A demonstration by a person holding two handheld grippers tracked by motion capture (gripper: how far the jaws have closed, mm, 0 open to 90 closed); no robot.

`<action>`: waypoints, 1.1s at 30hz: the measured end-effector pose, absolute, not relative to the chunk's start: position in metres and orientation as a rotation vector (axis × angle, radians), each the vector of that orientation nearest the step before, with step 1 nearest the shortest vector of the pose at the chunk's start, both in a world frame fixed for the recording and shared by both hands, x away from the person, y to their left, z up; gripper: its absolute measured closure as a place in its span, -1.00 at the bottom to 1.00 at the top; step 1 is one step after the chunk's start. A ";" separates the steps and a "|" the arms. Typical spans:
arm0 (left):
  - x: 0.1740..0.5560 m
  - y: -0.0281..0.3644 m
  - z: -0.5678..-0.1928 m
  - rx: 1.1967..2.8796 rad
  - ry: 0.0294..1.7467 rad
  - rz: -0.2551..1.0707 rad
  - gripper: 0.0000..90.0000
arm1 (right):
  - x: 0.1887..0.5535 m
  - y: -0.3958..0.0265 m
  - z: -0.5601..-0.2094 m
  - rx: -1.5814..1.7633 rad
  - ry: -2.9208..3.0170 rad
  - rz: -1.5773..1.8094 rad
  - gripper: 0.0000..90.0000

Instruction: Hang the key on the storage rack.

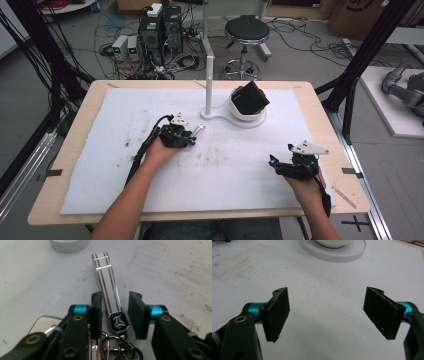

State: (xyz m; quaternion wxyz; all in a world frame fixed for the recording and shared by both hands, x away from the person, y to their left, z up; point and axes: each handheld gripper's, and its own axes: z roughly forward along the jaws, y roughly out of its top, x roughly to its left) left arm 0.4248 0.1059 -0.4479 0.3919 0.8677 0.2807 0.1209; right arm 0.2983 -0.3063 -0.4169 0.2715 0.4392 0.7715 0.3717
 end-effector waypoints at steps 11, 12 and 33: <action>0.418 0.100 -0.442 2.274 0.654 0.411 0.66 | 0.299 -0.305 -0.417 1.176 2.084 0.999 -0.52; 0.418 0.100 -0.441 2.267 0.657 0.418 0.66 | 0.299 -0.305 -0.417 1.175 2.084 1.000 -0.52; 0.396 0.119 -0.358 1.886 0.646 0.514 0.66 | 0.309 -0.297 -0.420 1.163 2.114 1.018 -0.52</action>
